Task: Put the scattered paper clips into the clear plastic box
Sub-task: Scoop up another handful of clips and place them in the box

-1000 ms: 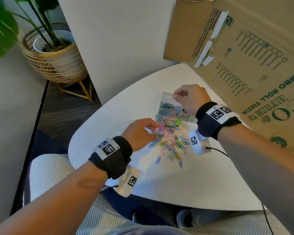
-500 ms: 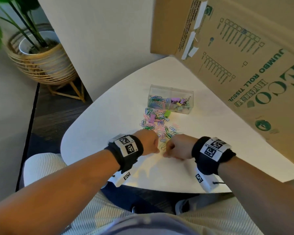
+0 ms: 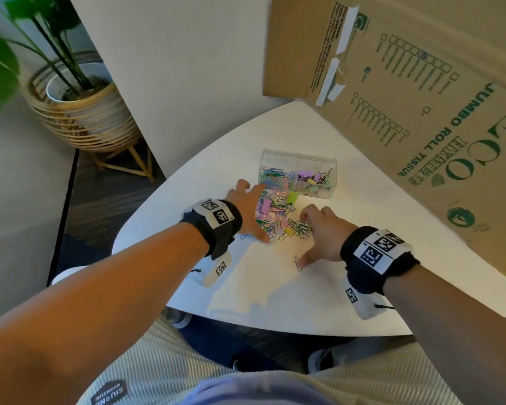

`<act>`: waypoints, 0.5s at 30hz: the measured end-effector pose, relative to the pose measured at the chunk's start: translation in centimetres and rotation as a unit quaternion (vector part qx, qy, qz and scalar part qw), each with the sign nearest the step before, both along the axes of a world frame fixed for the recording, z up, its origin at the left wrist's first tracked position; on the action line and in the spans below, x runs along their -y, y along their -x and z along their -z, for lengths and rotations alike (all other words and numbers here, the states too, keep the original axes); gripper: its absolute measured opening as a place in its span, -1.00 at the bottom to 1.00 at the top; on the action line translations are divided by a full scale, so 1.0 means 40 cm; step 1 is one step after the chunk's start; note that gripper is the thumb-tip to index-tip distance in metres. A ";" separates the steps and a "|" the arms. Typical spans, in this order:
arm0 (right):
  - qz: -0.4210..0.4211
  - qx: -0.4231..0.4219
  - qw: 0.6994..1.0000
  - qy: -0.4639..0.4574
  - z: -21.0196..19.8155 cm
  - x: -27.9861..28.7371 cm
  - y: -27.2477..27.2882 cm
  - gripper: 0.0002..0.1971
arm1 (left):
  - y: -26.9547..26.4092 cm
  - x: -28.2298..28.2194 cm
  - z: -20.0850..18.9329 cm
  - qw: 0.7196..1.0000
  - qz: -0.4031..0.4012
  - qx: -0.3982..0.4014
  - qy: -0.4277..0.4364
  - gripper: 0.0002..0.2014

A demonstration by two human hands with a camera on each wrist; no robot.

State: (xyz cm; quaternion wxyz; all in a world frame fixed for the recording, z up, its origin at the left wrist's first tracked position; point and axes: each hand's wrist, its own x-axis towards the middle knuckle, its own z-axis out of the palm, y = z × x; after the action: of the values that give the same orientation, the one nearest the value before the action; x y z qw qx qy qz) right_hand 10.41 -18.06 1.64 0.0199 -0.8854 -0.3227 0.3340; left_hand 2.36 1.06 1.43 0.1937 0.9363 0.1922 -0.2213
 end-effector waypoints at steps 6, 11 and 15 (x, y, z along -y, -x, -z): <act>0.019 0.008 1.000 -0.013 0.025 -0.023 0.002 -0.08 | -0.041 0.006 0.008 0.999 0.023 -0.031 -0.015 0.11; 0.088 0.036 0.991 -0.094 0.033 -0.056 -0.035 -0.28 | -0.031 0.005 0.029 0.999 0.000 0.023 0.039 -0.19; 0.089 0.034 0.994 -0.060 0.027 -0.039 -0.042 0.09 | -0.003 -0.023 0.023 0.996 -0.024 0.047 0.069 -0.01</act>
State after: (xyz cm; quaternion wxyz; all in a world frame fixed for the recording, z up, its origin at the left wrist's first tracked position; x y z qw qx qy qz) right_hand 12.08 -16.48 0.55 0.0910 -0.9188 -0.2626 0.2803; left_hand 2.49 2.00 0.53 0.2721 0.9250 0.1899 -0.1850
